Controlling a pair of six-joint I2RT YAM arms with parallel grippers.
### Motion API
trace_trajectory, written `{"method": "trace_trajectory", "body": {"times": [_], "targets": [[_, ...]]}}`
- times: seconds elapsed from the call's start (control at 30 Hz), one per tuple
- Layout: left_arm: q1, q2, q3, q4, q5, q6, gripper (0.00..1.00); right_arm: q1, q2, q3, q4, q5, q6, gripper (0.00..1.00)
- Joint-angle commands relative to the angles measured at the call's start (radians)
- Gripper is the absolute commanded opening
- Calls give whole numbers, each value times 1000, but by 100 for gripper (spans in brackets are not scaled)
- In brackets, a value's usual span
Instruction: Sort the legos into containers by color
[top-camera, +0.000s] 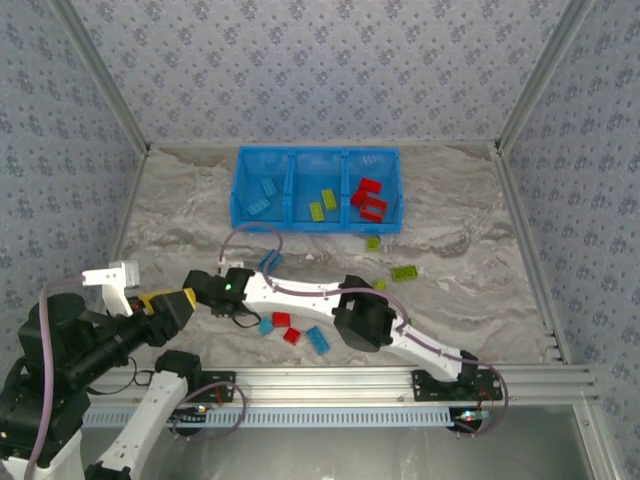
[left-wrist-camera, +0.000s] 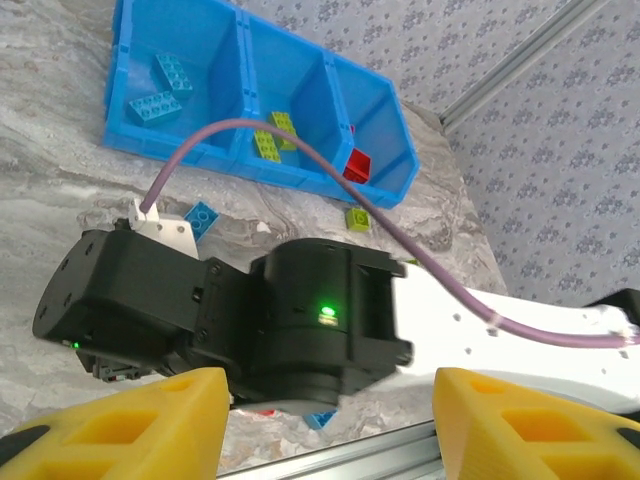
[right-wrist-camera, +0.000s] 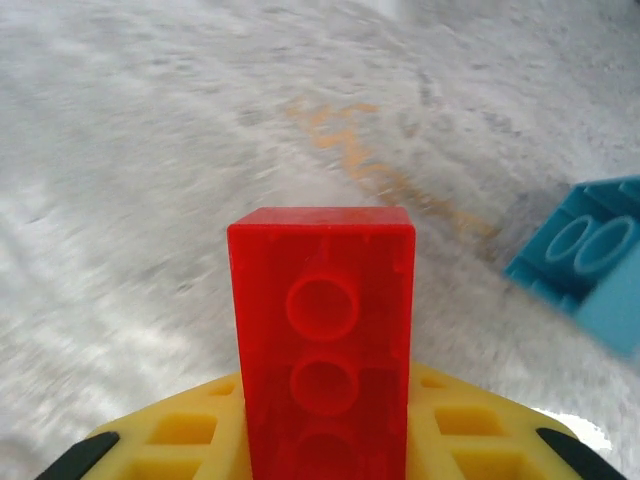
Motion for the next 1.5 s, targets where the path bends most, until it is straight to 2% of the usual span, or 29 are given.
{"method": "trace_trajectory", "body": {"times": [0.0,0.2,0.37,0.53,0.7,0.77,0.9,1.1,1.17,1.23,1.37,1.4,1.47], "targets": [[-2,-23,15,-42,32,3,56,12,-142,-29,19,98,-48,21],[-2,-47,-1,-62,101,-8,56,-52,-293,-184,111,99,-114,20],[-1,-38,-36,-90,155,-11,56,-105,-368,-237,114,93,-184,20],[46,-23,-101,-54,135,-33,51,-169,-521,-399,156,138,-238,20],[201,-10,-195,98,283,-57,50,-292,-703,-613,187,167,-309,20],[230,6,-205,136,303,-63,51,-349,-758,-684,195,162,-346,20],[231,56,-213,187,259,-78,51,-484,-827,-762,201,101,-436,20],[206,101,-283,324,199,-165,49,-657,-821,-788,196,9,-530,20],[121,136,-277,354,118,-177,49,-702,-808,-789,201,-22,-546,19],[-51,195,-253,380,-41,-186,49,-734,-790,-777,203,-42,-569,20],[-607,411,-140,461,-550,-199,49,-788,-736,-724,180,-66,-594,20],[-700,482,-94,478,-635,-194,50,-796,-721,-710,176,-67,-598,20],[-804,606,-12,514,-732,-176,49,-816,-698,-688,171,-77,-605,20]]}}
